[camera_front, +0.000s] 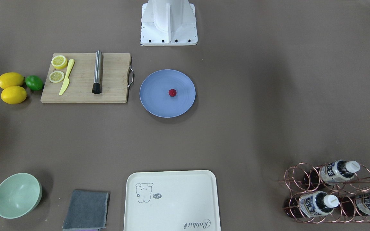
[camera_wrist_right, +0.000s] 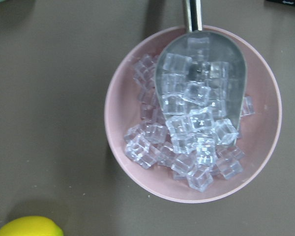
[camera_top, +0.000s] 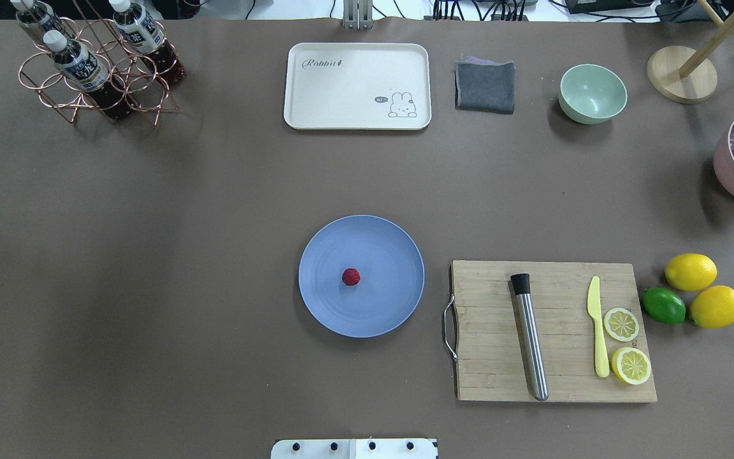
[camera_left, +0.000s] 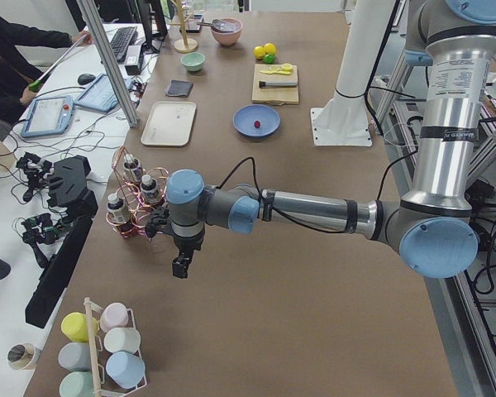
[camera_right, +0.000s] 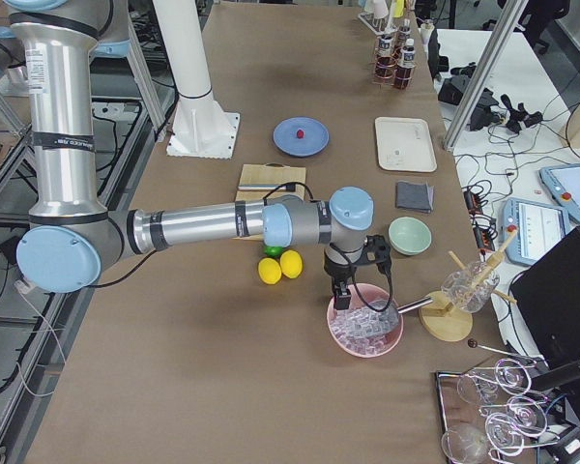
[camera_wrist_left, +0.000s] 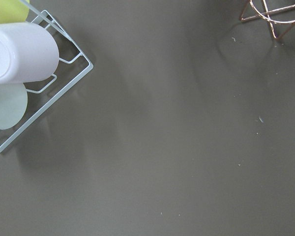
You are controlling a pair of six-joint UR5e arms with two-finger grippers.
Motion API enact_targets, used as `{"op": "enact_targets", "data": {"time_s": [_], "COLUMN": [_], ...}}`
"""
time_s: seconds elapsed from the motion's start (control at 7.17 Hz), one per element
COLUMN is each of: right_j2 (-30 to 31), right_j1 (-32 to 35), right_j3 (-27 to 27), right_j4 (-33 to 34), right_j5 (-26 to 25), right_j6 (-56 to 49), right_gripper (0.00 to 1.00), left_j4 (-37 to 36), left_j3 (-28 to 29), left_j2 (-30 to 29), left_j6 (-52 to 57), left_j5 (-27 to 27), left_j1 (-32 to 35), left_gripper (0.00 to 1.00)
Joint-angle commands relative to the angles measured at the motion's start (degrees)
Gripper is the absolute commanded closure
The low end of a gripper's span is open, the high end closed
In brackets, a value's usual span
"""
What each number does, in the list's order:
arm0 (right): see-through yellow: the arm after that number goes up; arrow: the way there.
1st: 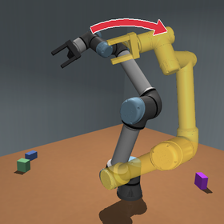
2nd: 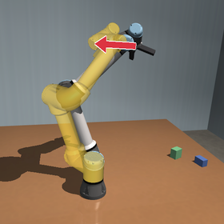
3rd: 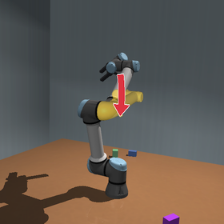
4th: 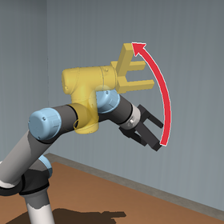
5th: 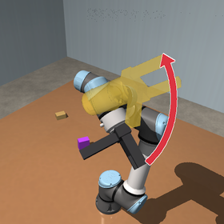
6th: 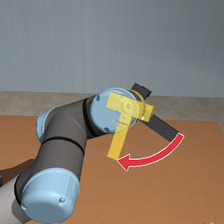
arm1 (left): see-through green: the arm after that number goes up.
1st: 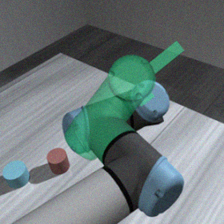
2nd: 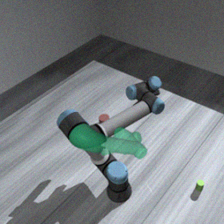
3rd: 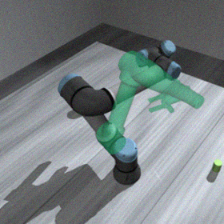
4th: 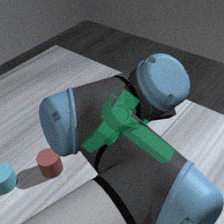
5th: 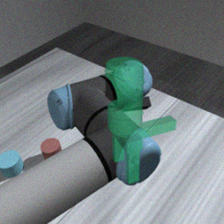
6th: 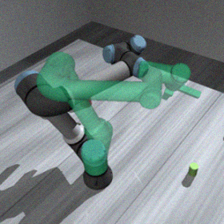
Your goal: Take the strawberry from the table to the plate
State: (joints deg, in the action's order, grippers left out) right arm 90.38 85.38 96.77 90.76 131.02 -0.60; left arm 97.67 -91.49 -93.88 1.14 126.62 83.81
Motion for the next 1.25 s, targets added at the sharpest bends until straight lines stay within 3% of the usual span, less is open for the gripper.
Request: {"op": "enact_targets", "data": {"time_s": [0.0, 0.56, 1.12], "right_j2": [1.73, 1.03, 0.94], "right_j1": [2.58, 4.53, 4.53], "right_j3": [-5.43, -4.93, -4.92], "right_j4": [-6.28, -5.86, -5.86], "right_j5": [0.64, 4.42, 4.51], "right_j6": [-0.11, 0.25, 0.25], "right_gripper": [0.00, 0.00, 0.00], "left_j4": [-0.29, -0.29, -0.29], "left_j3": [0.17, 0.35, 0.26], "left_j2": [0.10, 0.54, 0.54], "left_j6": [0.01, 0.01, -0.17], "left_j5": [0.03, -0.05, -0.05], "left_j1": [0.13, 1.27, 1.36], "left_gripper": [0.02, 0.02, 0.02]}}
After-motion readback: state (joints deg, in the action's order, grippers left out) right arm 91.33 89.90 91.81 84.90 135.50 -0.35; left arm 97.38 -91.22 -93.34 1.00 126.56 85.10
